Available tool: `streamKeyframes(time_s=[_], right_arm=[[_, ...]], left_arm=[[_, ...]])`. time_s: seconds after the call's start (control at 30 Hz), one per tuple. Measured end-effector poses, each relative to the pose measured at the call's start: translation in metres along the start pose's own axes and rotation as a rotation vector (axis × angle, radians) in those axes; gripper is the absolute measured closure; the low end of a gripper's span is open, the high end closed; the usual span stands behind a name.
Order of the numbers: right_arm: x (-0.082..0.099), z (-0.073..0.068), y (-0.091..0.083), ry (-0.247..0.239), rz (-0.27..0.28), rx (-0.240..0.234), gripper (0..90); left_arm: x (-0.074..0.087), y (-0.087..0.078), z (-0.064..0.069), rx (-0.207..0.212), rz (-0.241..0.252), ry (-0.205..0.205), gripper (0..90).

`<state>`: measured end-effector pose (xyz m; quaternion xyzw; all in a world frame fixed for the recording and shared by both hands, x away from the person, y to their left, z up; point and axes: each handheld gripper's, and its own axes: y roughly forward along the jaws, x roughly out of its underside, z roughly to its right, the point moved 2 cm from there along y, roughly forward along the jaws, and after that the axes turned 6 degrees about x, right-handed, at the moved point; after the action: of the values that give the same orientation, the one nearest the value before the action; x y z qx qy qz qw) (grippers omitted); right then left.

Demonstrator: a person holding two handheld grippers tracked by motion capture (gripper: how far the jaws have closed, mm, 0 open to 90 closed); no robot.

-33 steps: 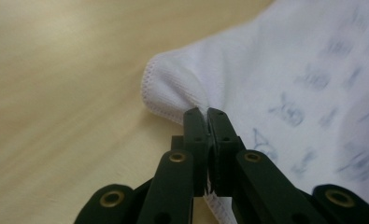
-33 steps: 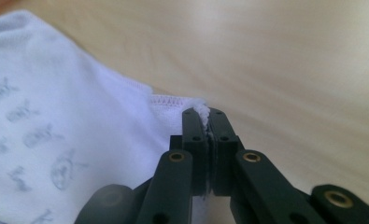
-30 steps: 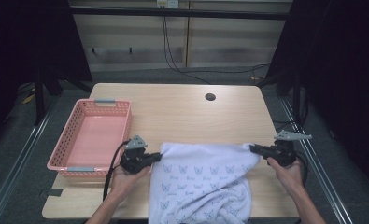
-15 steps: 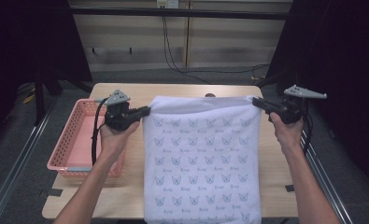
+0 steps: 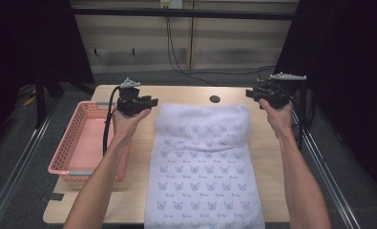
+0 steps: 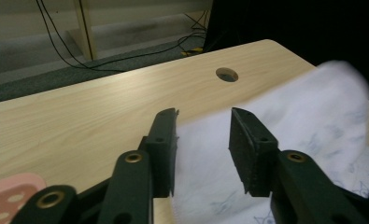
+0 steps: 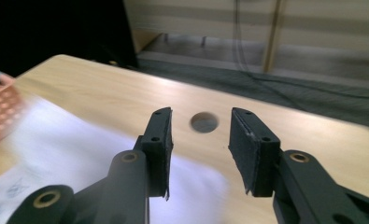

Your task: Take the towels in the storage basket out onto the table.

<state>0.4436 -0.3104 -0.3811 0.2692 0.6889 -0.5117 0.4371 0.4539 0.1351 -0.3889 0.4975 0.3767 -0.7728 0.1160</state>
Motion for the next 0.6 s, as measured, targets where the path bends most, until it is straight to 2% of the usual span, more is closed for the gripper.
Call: streamKeyframes(time_s=[0.03,0.07,0.1,0.2,0.23,0.3,0.37,0.4,0.43,0.47,0.53,0.57,0.6], right_arm=[[0.006,-0.001,0.0,-0.009,-0.009,0.004,59.7],[0.011,-0.002,0.0,-0.006,-0.017,-0.019,59.7],[0.016,-0.004,-0.001,-0.02,-0.025,-0.032,59.6],[0.03,-0.01,-0.01,-0.051,-0.038,-0.055,58.5],[0.035,-0.012,-0.014,-0.059,-0.043,-0.053,58.2],[0.046,-0.014,-0.022,-0.064,-0.054,-0.087,58.0],[0.06,-0.016,-0.031,-0.065,-0.063,-0.106,57.5],[0.067,-0.018,-0.034,-0.07,-0.078,-0.118,56.6],[0.074,-0.02,-0.038,-0.073,-0.076,-0.127,55.8],[0.082,-0.023,-0.041,-0.067,-0.088,-0.153,55.6],[0.096,-0.03,-0.047,-0.085,-0.102,-0.163,54.1],[0.101,-0.033,-0.05,-0.081,-0.108,-0.193,53.3],[0.107,-0.037,-0.053,-0.085,-0.116,-0.206,52.8]], left_arm=[[0.001,-0.001,0.003,0.019,-0.008,0.016,61.4],[0.002,-0.001,0.006,0.019,-0.013,0.024,61.3],[0.003,-0.003,0.008,0.018,-0.019,0.027,61.0],[0.01,-0.007,0.016,0.058,-0.001,0.005,60.5],[0.013,-0.008,0.02,0.074,-0.006,0.012,61.0],[0.019,-0.01,0.03,0.1,-0.021,0.026,62.9],[0.025,-0.012,0.041,0.159,-0.042,0.053,64.8],[0.029,-0.013,0.046,0.164,-0.044,0.065,64.9],[0.034,-0.015,0.05,0.2,-0.036,0.057,65.0],[0.04,-0.015,0.056,0.213,-0.033,0.053,65.1],[0.052,-0.015,0.069,0.242,-0.071,0.087,65.4],[0.059,-0.016,0.076,0.242,-0.075,0.106,65.8],[0.067,-0.016,0.081,0.272,-0.075,0.097,65.6]])
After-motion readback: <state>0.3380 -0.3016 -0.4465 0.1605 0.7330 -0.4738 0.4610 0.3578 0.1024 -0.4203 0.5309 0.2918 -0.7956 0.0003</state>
